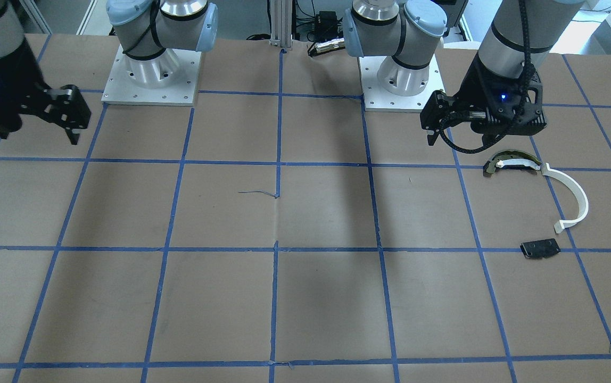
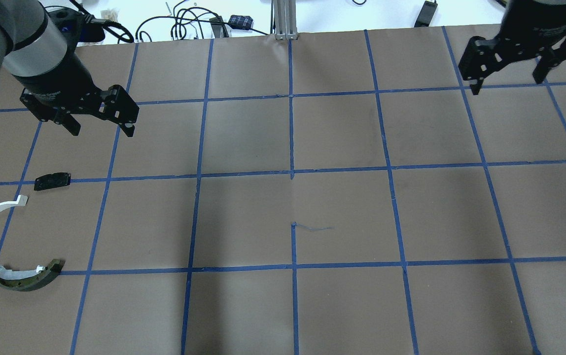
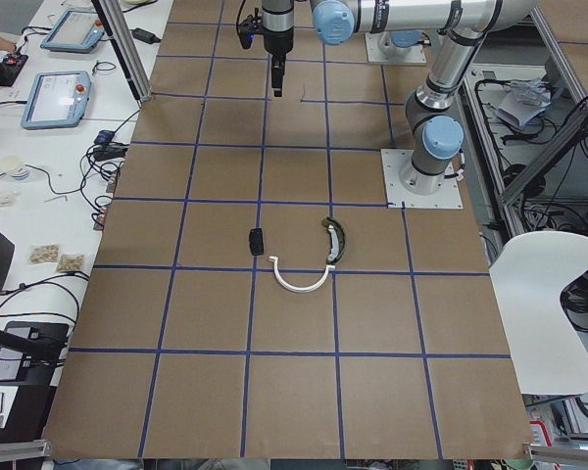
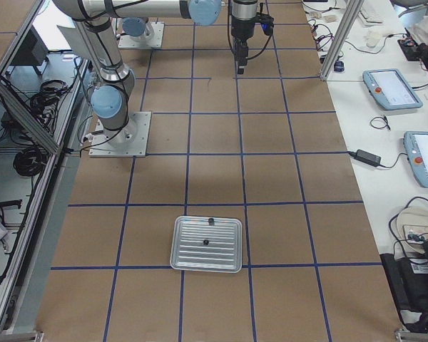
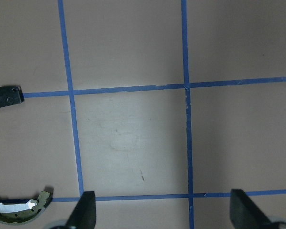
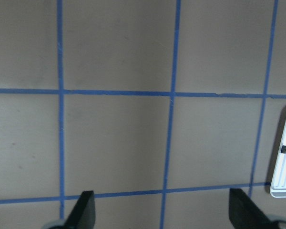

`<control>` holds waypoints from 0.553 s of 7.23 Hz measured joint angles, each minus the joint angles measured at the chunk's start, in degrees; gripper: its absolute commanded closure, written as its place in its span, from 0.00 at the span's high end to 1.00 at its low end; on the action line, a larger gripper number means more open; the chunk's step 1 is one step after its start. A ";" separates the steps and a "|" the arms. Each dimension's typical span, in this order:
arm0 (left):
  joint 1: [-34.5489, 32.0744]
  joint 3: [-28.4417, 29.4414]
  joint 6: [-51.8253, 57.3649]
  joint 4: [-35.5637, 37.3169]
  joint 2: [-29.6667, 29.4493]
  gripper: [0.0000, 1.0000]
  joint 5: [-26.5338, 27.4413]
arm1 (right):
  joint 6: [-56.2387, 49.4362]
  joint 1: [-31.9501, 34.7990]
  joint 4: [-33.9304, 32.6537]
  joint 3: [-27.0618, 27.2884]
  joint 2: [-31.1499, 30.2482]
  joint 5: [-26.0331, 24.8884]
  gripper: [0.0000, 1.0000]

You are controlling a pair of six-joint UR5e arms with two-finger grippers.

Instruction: Place bearing gear from tray to pile

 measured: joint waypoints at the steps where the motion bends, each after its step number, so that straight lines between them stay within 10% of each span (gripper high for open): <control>1: -0.06 0.01 0.00 0.00 0.03 1.00 -0.11 | -7.49 -4.74 0.45 0.29 0.00 -0.85 1.00; 4: -0.27 0.06 0.00 0.12 0.10 1.00 0.00 | -39.37 -23.44 -5.75 5.25 1.72 0.42 1.00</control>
